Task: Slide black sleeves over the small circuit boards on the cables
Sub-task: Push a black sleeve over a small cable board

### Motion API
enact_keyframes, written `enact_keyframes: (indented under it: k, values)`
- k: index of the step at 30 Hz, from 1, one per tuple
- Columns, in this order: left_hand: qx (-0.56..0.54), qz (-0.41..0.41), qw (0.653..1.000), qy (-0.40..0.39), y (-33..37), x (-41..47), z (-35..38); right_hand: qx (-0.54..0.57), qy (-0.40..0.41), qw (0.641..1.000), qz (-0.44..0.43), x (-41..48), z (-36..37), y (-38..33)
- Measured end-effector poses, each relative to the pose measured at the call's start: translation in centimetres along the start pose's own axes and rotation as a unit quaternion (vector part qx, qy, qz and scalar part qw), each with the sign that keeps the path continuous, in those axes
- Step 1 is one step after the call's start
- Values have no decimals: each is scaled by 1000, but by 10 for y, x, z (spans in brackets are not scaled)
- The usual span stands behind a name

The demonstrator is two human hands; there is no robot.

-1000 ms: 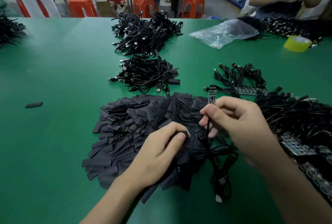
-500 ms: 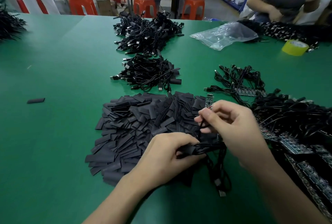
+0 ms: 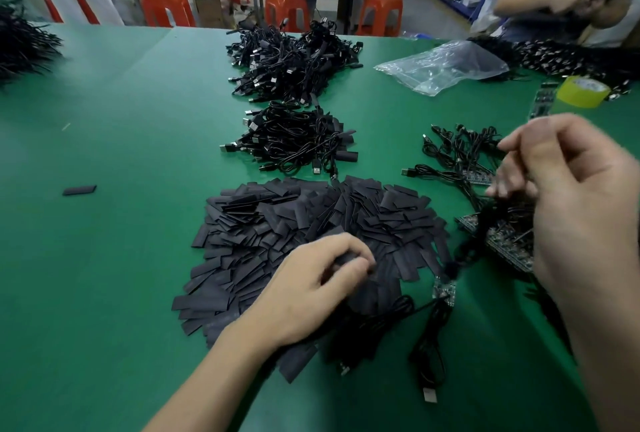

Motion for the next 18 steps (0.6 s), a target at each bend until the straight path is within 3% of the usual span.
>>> enact_keyframes:
  k: [3, 5, 8, 12, 18]
  values:
    - [1, -21, 999, 40, -5, 0, -7, -128, -113, 983, 70, 2, 11, 6]
    - [15, -17, 998, 61, -8, 1, -10, -202, -211, 943, 161, -3, 27, 23]
    - [18, -22, 996, 80, -12, 2, -12, -214, -278, 909, 226, -14, 52, 49]
    - [17, -14, 998, 61, -14, 2, -10, -107, -299, 908, 274, -28, 73, 68]
    - [101, 34, 994, 22, -21, 2, -13, -10, -262, 929, 259, -29, 77, 82]
Point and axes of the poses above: each hand's wrist, its own x-axis towards the middle knuckle, its own z-axis out of the palm, y = z × x, the point moved 1 cm from there along x, towards the middle knuckle, and after that the axes turned 12 degrees about z, right-handed, at the moved point
